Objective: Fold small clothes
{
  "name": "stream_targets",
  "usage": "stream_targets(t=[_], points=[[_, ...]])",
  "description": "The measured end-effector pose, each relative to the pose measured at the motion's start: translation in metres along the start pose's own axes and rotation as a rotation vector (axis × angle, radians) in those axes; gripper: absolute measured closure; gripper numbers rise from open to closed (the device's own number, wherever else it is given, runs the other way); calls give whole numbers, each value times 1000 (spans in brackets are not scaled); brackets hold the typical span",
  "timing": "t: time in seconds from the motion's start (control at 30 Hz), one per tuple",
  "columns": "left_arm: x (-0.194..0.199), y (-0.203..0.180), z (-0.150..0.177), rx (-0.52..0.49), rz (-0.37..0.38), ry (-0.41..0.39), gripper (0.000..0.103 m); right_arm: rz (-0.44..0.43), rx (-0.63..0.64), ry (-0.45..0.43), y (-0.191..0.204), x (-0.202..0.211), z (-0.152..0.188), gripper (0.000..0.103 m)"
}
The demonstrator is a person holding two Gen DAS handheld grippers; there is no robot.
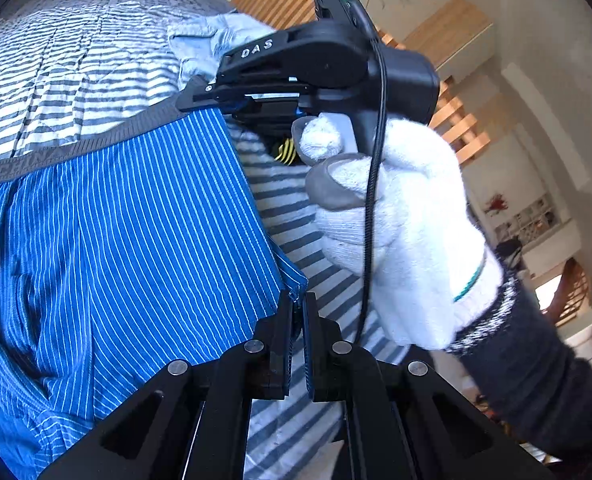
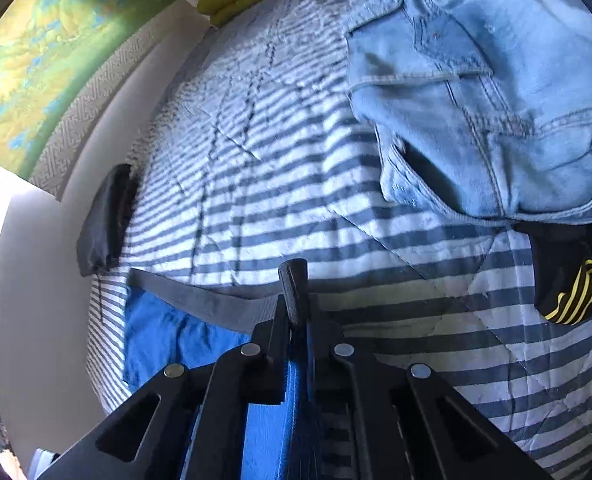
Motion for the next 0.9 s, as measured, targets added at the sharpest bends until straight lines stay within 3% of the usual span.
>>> stream_targets(t=[0.1,0.17,0.3,0.47,0.67,0.9], points=[[21,0,-7,3,21,-32,99,121,60,17,3,-6,1,98],[43,6,-15,11,23,-66,99,155,73,36,12,-12,4,98],[90,42,-31,70,4,-144,99,141,79,20,49,-17,-2,98],[161,107,-26,147,-80,-234,99,117,174,35,123,-42,-3,98],[223,189,0,292,-158,-319,99,122,317,92,212,-99,23,98],[256,262,45,467,-212,-328,99,173,411,157,259,-163,58,98]])
Point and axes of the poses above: each gripper's, at about its wrist camera, not at the fingertips, and x roughly against the way its jaws point, y to its left, z to its underside, the point moved 9 cm from there along -x, roughly the way its jaws point, and after that the axes turned 10 degrees about -y, right-handed, at the moved point
